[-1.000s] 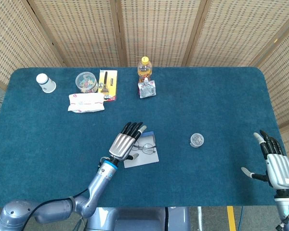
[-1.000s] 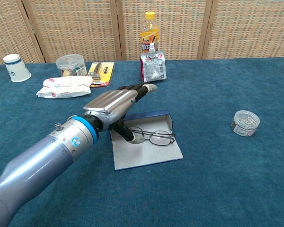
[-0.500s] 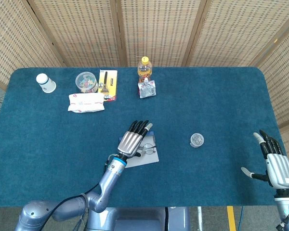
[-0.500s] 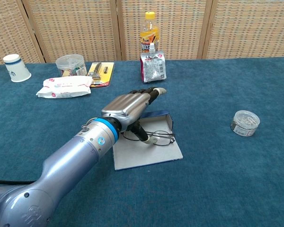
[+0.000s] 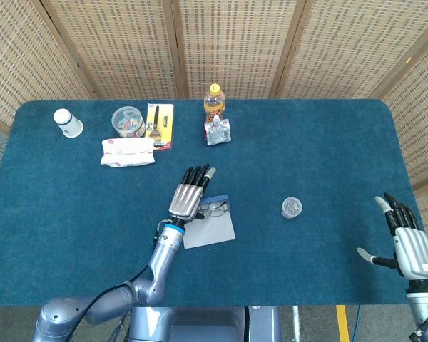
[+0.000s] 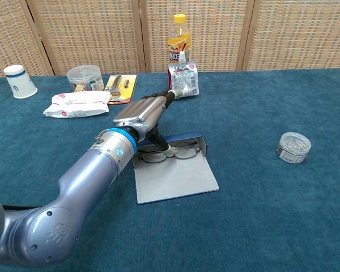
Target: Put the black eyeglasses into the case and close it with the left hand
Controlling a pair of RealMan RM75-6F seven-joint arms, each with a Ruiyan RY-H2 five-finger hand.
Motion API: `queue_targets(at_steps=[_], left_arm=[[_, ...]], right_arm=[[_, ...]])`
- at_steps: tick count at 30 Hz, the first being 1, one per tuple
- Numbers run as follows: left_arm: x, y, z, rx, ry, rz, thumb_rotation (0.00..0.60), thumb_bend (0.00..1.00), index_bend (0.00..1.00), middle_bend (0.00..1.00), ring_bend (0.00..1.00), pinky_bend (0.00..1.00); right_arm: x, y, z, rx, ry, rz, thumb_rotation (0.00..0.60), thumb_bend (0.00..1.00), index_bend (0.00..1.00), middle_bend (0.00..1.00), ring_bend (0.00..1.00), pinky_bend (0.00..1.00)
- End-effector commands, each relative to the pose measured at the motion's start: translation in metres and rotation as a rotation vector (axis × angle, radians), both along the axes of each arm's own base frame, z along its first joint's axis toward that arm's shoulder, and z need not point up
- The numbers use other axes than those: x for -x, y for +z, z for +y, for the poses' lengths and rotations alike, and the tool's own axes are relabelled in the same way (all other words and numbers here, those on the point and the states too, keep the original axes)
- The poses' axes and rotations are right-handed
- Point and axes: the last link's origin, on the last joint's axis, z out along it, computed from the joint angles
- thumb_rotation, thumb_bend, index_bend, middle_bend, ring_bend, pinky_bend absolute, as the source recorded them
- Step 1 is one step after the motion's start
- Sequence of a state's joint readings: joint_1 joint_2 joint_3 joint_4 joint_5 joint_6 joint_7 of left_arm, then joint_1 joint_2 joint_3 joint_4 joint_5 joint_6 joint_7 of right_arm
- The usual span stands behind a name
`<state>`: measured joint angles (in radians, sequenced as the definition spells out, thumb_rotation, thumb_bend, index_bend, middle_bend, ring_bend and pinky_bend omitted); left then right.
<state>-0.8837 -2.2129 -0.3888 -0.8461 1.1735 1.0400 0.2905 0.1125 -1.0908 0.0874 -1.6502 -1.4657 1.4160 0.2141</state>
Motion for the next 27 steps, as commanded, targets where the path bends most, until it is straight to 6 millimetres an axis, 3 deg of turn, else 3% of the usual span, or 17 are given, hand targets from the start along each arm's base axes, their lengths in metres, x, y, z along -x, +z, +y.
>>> queue_targets(at_steps=[1, 7, 14, 16, 21, 24, 27], left_arm=[[0.002, 0.001, 0.003, -0.006, 0.012, 0.004, 0.6, 0.09, 0.0, 0.0, 0.0, 0.0], [0.009, 0.006, 0.009, -0.007, 0.047, -0.017, 0.6, 0.1, 0.0, 0.0, 0.0, 0.0], [0.012, 0.024, -0.006, 0.063, -0.054, -0.05, 0.6, 0.12, 0.0, 0.0, 0.0, 0.0], [0.012, 0.028, -0.011, 0.119, -0.089, -0.045, 0.6, 0.22, 0.0, 0.0, 0.0, 0.0], [0.009, 0.048, -0.02, 0.242, -0.231, 0.008, 0.6, 0.76, 0.0, 0.0, 0.0, 0.0], [0.003, 0.05, -0.015, 0.242, -0.289, 0.061, 0.6, 0.91, 0.04, 0.0, 0.0, 0.0], [-0.006, 0.046, -0.006, 0.234, -0.326, 0.133, 0.6, 0.98, 0.07, 0.0, 0.0, 0.0]], right_arm=[[0.0, 0.0, 0.0, 0.0, 0.0, 0.0, 0.6, 0.0, 0.0, 0.0, 0.0, 0.0], [0.0, 0.0, 0.0, 0.0, 0.0, -0.001, 0.6, 0.0, 0.0, 0.0, 0.0, 0.0], [0.0, 0.0, 0.0, -0.001, 0.001, -0.003, 0.6, 0.0, 0.0, 0.0, 0.0, 0.0], [0.0, 0.0, 0.0, -0.001, 0.002, -0.003, 0.6, 0.0, 0.0, 0.0, 0.0, 0.0], [-0.002, 0.0, 0.0, -0.001, 0.005, 0.0, 0.6, 0.0, 0.0, 0.0, 0.0, 0.0], [-0.002, -0.001, 0.0, -0.002, 0.005, 0.0, 0.6, 0.0, 0.0, 0.0, 0.0, 0.0], [-0.002, -0.001, 0.0, -0.002, 0.002, -0.003, 0.6, 0.0, 0.0, 0.0, 0.0, 0.0]])
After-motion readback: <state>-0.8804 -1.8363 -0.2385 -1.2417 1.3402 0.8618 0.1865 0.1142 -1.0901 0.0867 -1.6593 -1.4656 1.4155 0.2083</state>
